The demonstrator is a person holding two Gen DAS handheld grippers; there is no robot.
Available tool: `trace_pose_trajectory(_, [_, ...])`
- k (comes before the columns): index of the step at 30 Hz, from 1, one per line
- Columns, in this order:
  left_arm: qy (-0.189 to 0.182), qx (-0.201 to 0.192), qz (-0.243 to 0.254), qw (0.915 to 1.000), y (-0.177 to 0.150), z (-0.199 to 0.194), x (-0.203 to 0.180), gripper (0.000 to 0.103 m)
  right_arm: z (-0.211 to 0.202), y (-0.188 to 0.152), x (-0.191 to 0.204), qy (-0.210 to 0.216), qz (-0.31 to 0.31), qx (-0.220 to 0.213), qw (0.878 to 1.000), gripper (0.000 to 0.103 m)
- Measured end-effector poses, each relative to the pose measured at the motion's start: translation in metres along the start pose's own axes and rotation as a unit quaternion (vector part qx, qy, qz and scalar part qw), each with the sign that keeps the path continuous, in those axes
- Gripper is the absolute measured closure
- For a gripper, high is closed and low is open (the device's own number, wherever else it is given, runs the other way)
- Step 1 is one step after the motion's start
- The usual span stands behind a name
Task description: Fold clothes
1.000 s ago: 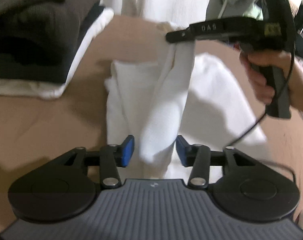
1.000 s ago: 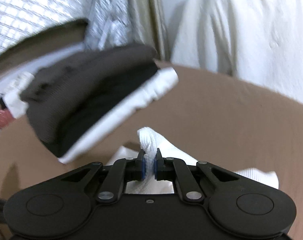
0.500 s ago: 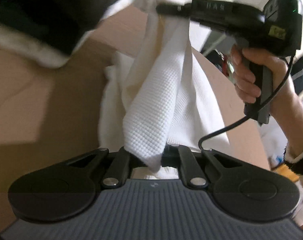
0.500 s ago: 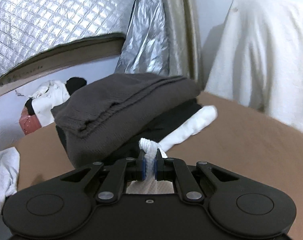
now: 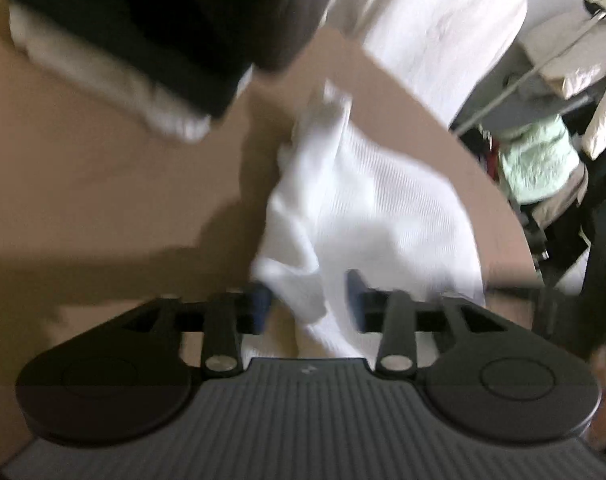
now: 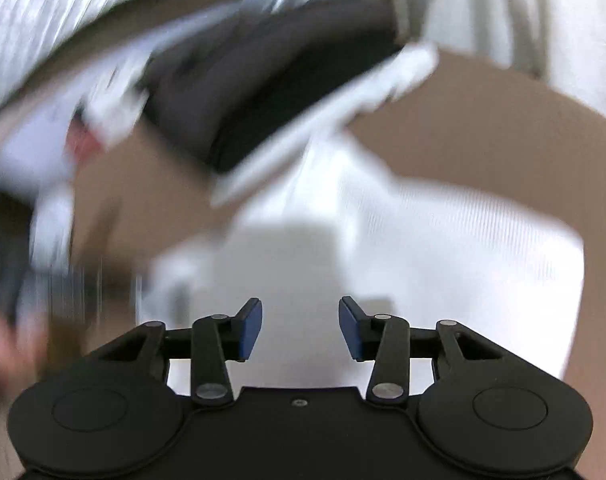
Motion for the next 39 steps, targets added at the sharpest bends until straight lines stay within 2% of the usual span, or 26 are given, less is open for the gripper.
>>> trace_pose_trajectory(1, [0.009,-0.012,0.005,0.9999,0.005,0.000,0.000,0.044,-0.001,-0.020,0.002,0.008,0.009,0.033,0.999,0.055])
trace_pose_trajectory(2, [0.027,-0.005,0.008,0.9996,0.001,-0.002,0.001,0.041,-0.003,-0.039,0.004,0.015,0.021,0.067,0.997,0.055])
trace_pose_trajectory(3, [0.045,0.002,0.011,0.9989,-0.004,-0.004,0.002,0.034,-0.010,-0.048,0.007,0.026,0.042,0.080,0.996,0.055])
trace_pose_trajectory(4, [0.066,0.015,0.015,0.9976,-0.009,-0.006,0.005,0.033,-0.018,-0.056,0.010,0.037,0.064,0.089,0.993,0.055])
trace_pose_trajectory(5, [0.100,0.049,0.025,0.9935,-0.016,-0.005,0.015,0.033,-0.027,-0.056,0.013,0.062,0.075,0.084,0.992,0.055])
trace_pose_trajectory(7, [0.140,0.076,0.065,0.9851,-0.025,0.002,0.019,0.033,-0.046,-0.044,0.000,0.068,0.087,0.047,0.993,0.054])
trace_pose_trajectory(9, [0.159,0.067,0.088,0.9811,-0.021,0.000,0.013,0.032,-0.067,-0.031,-0.016,0.071,0.097,0.007,0.993,0.043])
trace_pose_trajectory(10, [0.168,0.060,0.101,0.9788,-0.018,-0.002,0.009,0.033,-0.075,-0.025,-0.031,0.046,0.101,-0.018,0.994,0.039])
trace_pose_trajectory(11, [0.175,0.041,0.122,0.9761,-0.013,-0.006,0.003,0.033,-0.072,-0.024,-0.046,0.041,0.124,-0.026,0.991,0.032])
trace_pose_trajectory(12, [0.174,0.013,0.148,0.9736,-0.007,-0.010,-0.005,0.033,-0.068,-0.026,-0.060,0.042,0.151,-0.031,0.987,0.026])
trace_pose_trajectory(14, [0.143,-0.008,0.156,0.9774,0.004,-0.011,-0.017,0.031,-0.059,-0.028,-0.088,0.044,0.205,-0.039,0.977,0.021])
trace_pose_trajectory(16, [0.112,-0.027,0.161,0.9802,0.015,-0.010,-0.028,0.020,-0.051,-0.030,-0.117,0.046,0.258,-0.048,0.964,0.021])
trace_pose_trajectory(20, [0.074,0.014,0.113,0.9907,0.030,0.032,-0.022,0.020,-0.033,-0.035,-0.174,0.048,0.362,-0.064,0.929,0.021])
trace_pose_trajectory(22, [0.078,0.015,0.093,0.9925,0.033,0.051,-0.012,0.020,-0.017,-0.025,-0.185,0.060,0.376,-0.079,0.921,0.021])
trace_pose_trajectory(24, [0.090,0.002,0.079,0.9929,0.041,0.067,0.000,0.020,-0.001,-0.011,-0.187,0.078,0.381,-0.096,0.916,0.016])
trace_pose_trajectory(26, [0.064,-0.017,0.066,0.9957,0.057,0.080,-0.002,0.021,0.012,0.004,-0.189,0.093,0.384,-0.114,0.912,0.011])
trace_pose_trajectory(27, [0.052,-0.023,0.064,0.9963,0.063,0.085,-0.003,0.027,0.017,0.012,-0.191,0.098,0.385,-0.125,0.909,0.012])
trace_pose_trajectory(28, [0.047,-0.011,0.082,0.9955,0.061,0.090,-0.007,0.059,0.021,0.019,-0.194,0.096,0.377,-0.136,0.911,0.017])
trace_pose_trajectory(29, [0.042,0.001,0.099,0.9942,0.058,0.094,-0.012,0.079,0.022,0.025,-0.193,0.082,0.357,-0.140,0.920,0.049])
trace_pose_trajectory(30, [0.038,0.010,0.116,0.9925,0.057,0.097,-0.017,0.084,0.020,0.031,-0.190,0.065,0.317,-0.136,0.937,0.076])
trace_pose_trajectory(31, [0.044,0.002,0.125,0.9912,0.056,0.095,-0.021,0.085,0.012,0.039,-0.185,0.051,0.278,-0.150,0.947,0.076])
trace_pose_trajectory(32, [0.050,-0.006,0.134,0.9897,0.056,0.093,-0.025,0.085,-0.004,0.047,-0.177,0.039,0.242,-0.186,0.952,0.078])
trace_pose_trajectory(34, [0.062,-0.021,0.153,0.9861,0.055,0.089,-0.033,0.086,-0.030,0.050,-0.166,0.014,0.196,-0.225,0.954,0.079])
trace_pose_trajectory(37, [0.089,-0.036,0.178,0.9794,0.053,0.089,-0.042,0.085,-0.026,0.041,-0.171,-0.068,0.159,-0.212,0.962,0.076])
trace_pose_trajectory(38, [0.103,-0.035,0.184,0.9770,0.051,0.092,-0.042,0.084,-0.019,0.035,-0.181,-0.091,0.164,-0.194,0.963,0.070])
trace_pose_trajectory(39, [0.109,-0.030,0.184,0.9764,0.047,0.092,-0.040,0.081,-0.011,0.030,-0.191,-0.093,0.186,-0.183,0.961,0.064])
Point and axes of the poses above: each gripper's, at about its wrist camera, not at the fingertips, and z roughly the way its jaws point, x to its left, y to its top, the point moved 9 cm from there along z, roughly the way its jaws point, and after that the axes turned 3 degrees about -x, right-handed, at the moved point
